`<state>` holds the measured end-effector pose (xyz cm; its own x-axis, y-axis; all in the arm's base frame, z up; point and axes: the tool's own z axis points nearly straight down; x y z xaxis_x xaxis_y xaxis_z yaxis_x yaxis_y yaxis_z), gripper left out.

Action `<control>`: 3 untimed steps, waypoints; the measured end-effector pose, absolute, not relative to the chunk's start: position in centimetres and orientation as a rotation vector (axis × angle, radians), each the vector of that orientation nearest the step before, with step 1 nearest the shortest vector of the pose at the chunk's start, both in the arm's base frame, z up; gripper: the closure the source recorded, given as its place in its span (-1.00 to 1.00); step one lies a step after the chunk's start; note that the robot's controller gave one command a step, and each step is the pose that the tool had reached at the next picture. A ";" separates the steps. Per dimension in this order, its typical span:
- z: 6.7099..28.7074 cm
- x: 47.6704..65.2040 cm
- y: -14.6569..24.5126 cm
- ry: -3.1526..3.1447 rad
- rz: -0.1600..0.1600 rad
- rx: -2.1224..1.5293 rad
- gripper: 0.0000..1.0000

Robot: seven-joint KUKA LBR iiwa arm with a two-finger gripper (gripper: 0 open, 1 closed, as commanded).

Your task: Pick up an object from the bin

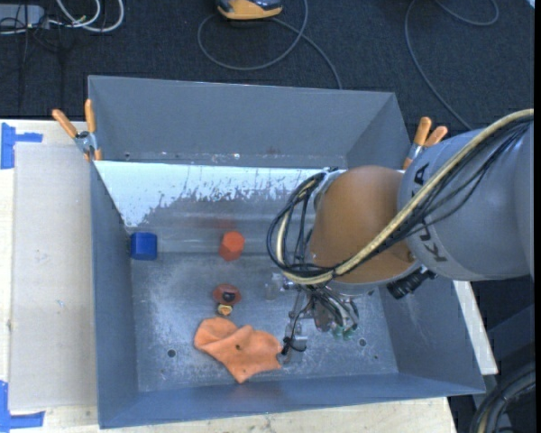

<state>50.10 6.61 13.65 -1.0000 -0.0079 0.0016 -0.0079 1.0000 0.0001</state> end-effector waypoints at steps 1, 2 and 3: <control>12.3 50.5 7.3 -3.128 0.000 0.168 -1.00; 9.9 49.0 10.0 -3.139 -0.001 0.093 -1.00; 7.9 49.3 10.7 -3.127 0.000 0.196 -1.00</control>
Offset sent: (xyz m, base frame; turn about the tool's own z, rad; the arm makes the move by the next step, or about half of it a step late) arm -0.0224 0.0488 -0.0553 -0.0150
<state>49.32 10.71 7.95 -0.9921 -0.1250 0.0083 -0.1250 0.9922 0.0008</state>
